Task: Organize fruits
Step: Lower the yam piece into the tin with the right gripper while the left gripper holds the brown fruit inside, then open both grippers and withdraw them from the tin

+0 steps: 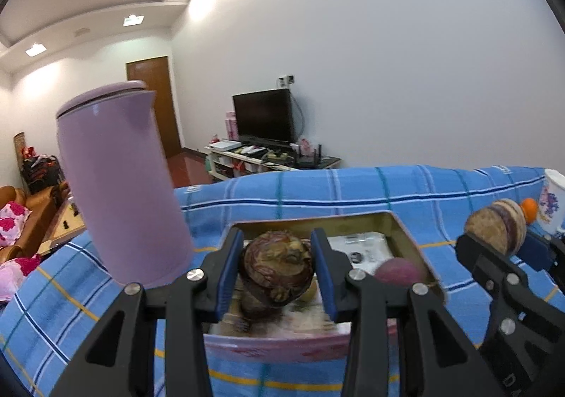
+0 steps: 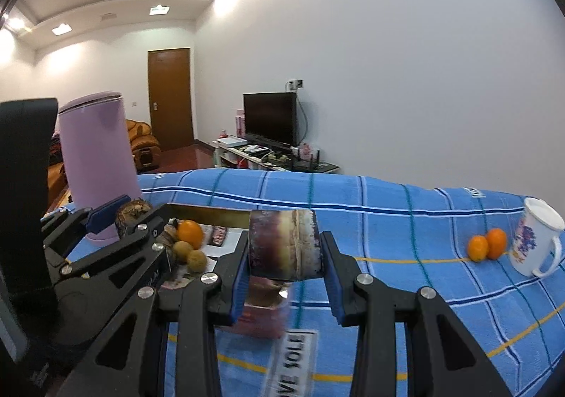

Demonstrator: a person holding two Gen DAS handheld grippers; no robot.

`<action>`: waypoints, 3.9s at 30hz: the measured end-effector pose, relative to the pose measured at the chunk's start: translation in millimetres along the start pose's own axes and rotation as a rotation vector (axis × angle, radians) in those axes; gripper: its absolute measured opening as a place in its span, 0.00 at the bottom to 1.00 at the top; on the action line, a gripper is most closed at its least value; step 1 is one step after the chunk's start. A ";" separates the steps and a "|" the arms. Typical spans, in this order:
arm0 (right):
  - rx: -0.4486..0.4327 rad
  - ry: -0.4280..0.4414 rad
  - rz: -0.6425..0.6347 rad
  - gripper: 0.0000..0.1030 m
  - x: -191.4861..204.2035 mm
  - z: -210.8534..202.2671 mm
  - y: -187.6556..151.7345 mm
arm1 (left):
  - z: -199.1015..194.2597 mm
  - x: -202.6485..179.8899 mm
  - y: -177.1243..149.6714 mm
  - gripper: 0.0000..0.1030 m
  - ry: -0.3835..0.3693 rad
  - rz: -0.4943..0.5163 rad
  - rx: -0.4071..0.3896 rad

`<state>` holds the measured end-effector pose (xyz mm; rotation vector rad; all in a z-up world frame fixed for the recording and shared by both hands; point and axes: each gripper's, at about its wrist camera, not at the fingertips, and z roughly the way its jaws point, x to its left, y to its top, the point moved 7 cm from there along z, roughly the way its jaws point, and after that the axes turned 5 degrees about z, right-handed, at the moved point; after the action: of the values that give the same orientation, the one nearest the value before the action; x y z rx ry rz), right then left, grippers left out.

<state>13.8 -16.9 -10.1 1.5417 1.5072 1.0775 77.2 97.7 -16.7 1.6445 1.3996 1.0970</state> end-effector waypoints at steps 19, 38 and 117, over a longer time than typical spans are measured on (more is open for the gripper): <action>0.033 0.017 0.059 0.38 31.5 62.6 16.2 | 42.4 42.7 -5.7 0.40 0.043 -0.078 0.091; 0.172 0.031 0.065 0.38 29.1 105.6 3.9 | 66.4 27.6 -13.3 0.40 -0.001 -0.044 0.172; -0.087 -0.122 0.153 0.74 -28.8 8.7 5.2 | 3.3 30.4 -12.8 1.00 0.061 -0.102 -0.006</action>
<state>24.7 -45.4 -11.1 1.6514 1.2609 1.0985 76.9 129.9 -24.7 1.5298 1.5007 1.0997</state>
